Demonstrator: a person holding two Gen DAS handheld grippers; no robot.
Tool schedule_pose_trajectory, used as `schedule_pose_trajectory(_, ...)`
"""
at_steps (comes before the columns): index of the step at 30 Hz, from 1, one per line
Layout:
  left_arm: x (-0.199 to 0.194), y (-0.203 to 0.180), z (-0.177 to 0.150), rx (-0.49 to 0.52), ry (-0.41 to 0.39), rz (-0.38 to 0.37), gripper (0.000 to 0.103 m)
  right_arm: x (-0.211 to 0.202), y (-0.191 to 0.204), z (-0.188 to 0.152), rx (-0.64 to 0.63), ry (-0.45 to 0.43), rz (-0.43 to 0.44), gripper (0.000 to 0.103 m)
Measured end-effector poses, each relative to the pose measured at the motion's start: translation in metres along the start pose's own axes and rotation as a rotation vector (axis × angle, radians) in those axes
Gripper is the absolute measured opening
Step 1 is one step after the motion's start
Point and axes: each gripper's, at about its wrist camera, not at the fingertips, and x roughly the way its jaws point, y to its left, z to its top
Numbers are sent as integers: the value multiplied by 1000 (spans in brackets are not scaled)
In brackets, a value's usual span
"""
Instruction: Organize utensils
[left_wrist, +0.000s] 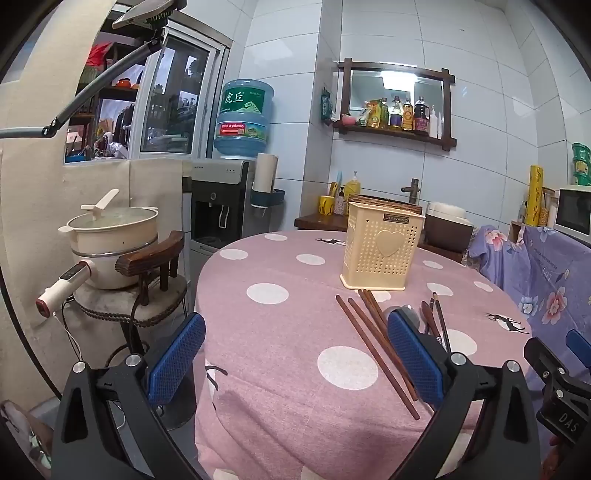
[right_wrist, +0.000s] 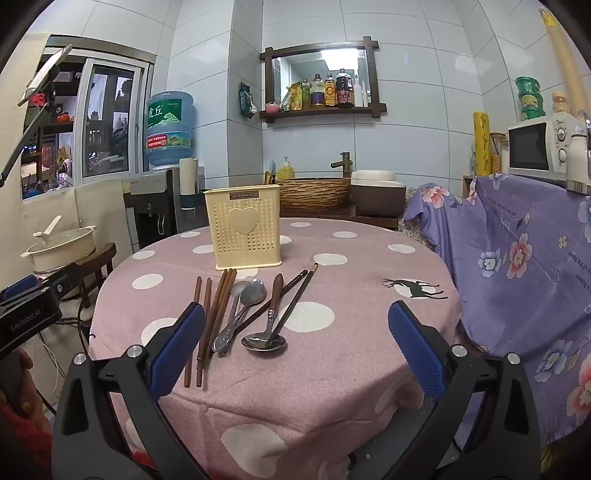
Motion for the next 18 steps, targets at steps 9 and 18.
schedule_pose_trajectory(9, 0, 1, 1, -6, 9, -9, 98, -1, 0, 0, -2, 0, -3, 98)
schedule_pose_trajectory(18, -1, -8, 6, -5, 7, -11, 98, 0, 0, 0, -2, 2, -3, 98)
